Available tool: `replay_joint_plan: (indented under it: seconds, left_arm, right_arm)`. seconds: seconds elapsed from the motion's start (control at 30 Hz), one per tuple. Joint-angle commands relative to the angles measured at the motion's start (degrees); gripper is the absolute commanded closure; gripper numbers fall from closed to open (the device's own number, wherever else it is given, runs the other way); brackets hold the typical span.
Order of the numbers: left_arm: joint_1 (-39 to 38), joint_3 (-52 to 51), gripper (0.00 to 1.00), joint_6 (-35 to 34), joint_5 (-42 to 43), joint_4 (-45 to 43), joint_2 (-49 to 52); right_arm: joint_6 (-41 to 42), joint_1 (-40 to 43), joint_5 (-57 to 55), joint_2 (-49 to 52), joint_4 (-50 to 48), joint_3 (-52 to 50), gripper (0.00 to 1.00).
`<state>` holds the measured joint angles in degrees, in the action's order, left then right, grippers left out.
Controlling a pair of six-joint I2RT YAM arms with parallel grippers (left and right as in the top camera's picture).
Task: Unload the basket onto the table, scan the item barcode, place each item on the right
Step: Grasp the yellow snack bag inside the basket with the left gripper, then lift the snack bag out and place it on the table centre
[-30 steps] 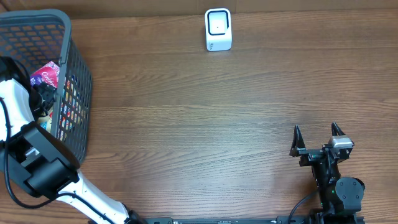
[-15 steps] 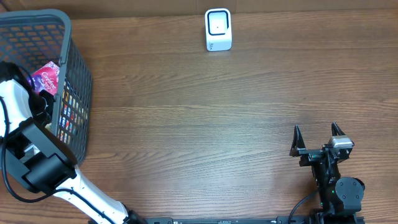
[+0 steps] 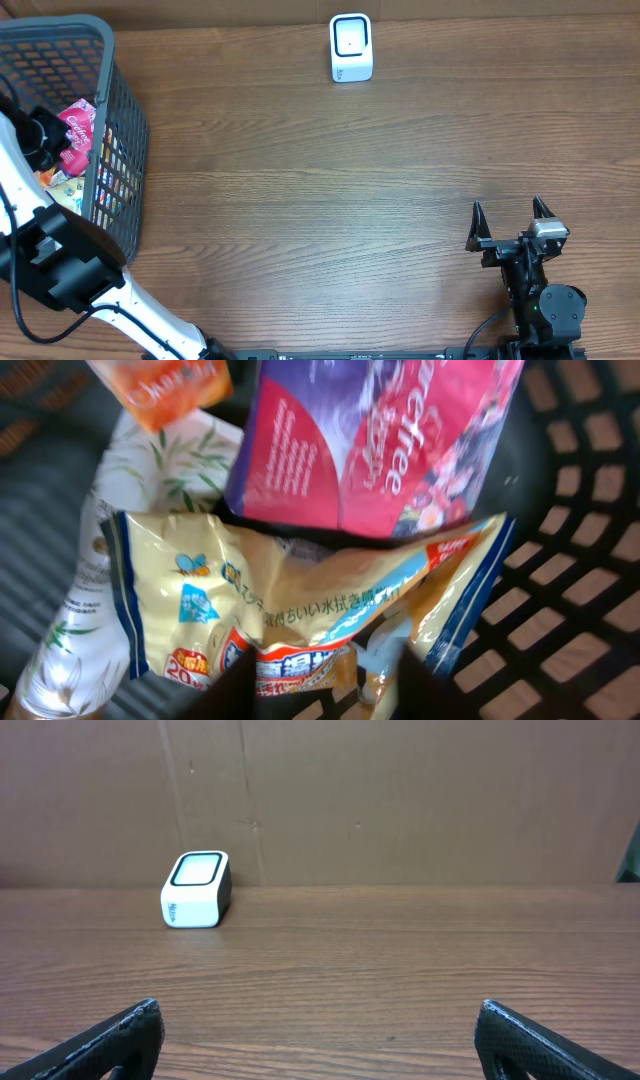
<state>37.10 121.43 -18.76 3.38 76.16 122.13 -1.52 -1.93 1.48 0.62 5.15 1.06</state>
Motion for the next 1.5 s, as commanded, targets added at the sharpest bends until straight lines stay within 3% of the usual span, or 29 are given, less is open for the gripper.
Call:
replay_joint_plan:
  seconds: [0.0,0.03,0.33,0.57,0.6,0.67,0.77,0.83,1.0,1.1,1.2,1.47]
  left_arm:
    - [-0.94,-5.55,0.07,3.30,-5.01,-1.42,-0.55]
    - [-0.98,-7.21,0.00,4.17,-5.55,-1.81,-0.55]
    - [-0.98,-20.44,0.00,12.92,-9.68,-8.85,-0.55]
    - [-1.05,-26.21,0.03,20.50,-1.11,-15.58,-0.52]
    - [-1.05,-26.97,0.08,20.50,-0.70,-16.46,-0.55]
    - [-1.03,-28.83,0.41,20.48,-0.63,-18.62,-0.55]
    - [-1.03,-29.57,0.68,20.04,-0.79,-20.09,-0.55]
    - [-1.03,-29.53,0.94,19.85,-0.79,-20.70,-0.55]
    - [-1.03,-27.12,0.96,17.11,-0.76,-18.60,-0.90]
    - [-1.03,-21.05,0.96,12.28,0.42,-14.95,-1.44]
    - [-1.03,-11.91,0.96,11.87,6.40,-11.15,-3.72]
    - [-1.03,1.09,0.96,4.87,8.02,-10.05,-18.58]
  right_arm:
    - [-0.04,-0.31,-0.15,-0.46,-0.31,-0.61,0.00]
    - [-0.04,-0.31,-0.17,-0.46,-0.31,-0.61,0.00]
    - [-0.04,-0.31,-0.17,-0.46,-0.33,-0.61,0.00]
    - [-0.04,-0.31,-0.15,-0.46,-0.31,-0.61,0.00]
    - [-0.04,-0.31,-0.15,-0.46,-0.33,-0.61,0.00]
    - [-0.04,-0.31,-0.15,-0.46,-0.33,-0.61,0.00]
    - [-0.04,-0.31,-0.15,-0.46,-0.33,-0.61,0.00]
    - [-0.04,-0.31,-0.17,-0.46,-0.33,-0.61,0.00]
    - [-0.04,-0.31,-0.15,-0.46,-0.31,-0.61,0.00]
    - [-0.04,-0.31,-0.17,-0.46,-0.31,-0.61,0.00]
    - [-0.04,-0.31,-0.17,-0.46,-0.31,-0.61,0.00]
    - [-0.04,-0.31,-0.17,-0.46,-0.33,-0.61,0.00]
